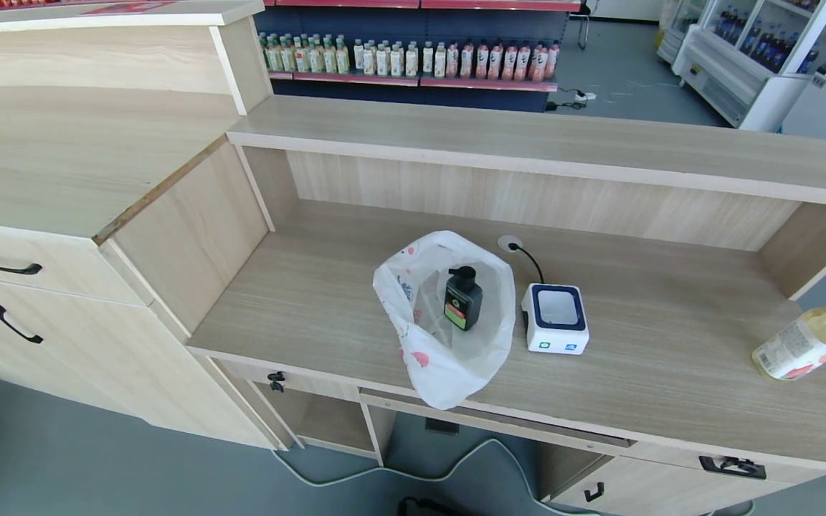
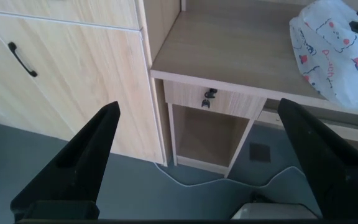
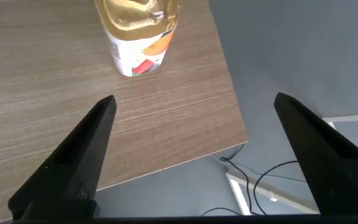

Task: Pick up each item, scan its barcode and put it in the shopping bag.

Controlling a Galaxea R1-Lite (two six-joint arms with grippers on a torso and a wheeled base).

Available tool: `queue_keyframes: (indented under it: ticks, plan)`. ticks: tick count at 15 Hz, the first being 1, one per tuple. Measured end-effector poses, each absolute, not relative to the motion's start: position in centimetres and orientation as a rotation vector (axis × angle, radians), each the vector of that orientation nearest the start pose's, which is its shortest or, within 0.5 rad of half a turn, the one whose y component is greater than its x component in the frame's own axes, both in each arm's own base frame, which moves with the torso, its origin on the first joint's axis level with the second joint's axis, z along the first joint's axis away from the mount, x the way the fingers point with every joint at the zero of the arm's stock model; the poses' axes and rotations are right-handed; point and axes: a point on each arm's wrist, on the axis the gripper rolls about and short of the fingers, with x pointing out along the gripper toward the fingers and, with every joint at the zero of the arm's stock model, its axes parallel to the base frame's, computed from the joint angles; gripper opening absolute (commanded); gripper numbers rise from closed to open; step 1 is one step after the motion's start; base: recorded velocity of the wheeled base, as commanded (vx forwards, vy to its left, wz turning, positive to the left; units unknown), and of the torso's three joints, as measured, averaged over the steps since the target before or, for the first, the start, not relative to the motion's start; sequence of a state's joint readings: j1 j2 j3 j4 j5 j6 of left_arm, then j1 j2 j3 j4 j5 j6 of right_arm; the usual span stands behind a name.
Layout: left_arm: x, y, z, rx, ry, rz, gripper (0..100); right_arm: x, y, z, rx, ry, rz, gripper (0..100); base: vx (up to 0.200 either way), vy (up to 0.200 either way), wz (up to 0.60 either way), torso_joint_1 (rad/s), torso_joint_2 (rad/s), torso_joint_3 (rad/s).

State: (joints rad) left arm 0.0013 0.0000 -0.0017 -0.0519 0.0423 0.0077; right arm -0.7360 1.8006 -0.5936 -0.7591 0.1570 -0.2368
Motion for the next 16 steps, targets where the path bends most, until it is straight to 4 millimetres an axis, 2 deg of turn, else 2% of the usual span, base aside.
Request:
queue_keyframes:
  ticks: [4,10,16]
  plan:
    - [-2.3,0.1,8.1,0.007,-0.053,0.043,100,22.9,-19.8,10.2,-0.049,0.445,-0.376,100,0.0,0.0,0.0,0.0,0.0,0.0]
    - [-2.3,0.1,8.1,0.006,-0.053,0.044,100,23.2,-20.9,9.5,-0.114,0.438,-0.37,100,0.0,0.0,0.0,0.0,0.0,0.0]
    - [-2.3,0.1,8.1,0.007,-0.053,0.043,100,24.5,-20.8,8.3,-0.123,0.396,-0.271,100,0.0,0.0,0.0,0.0,0.0,0.0]
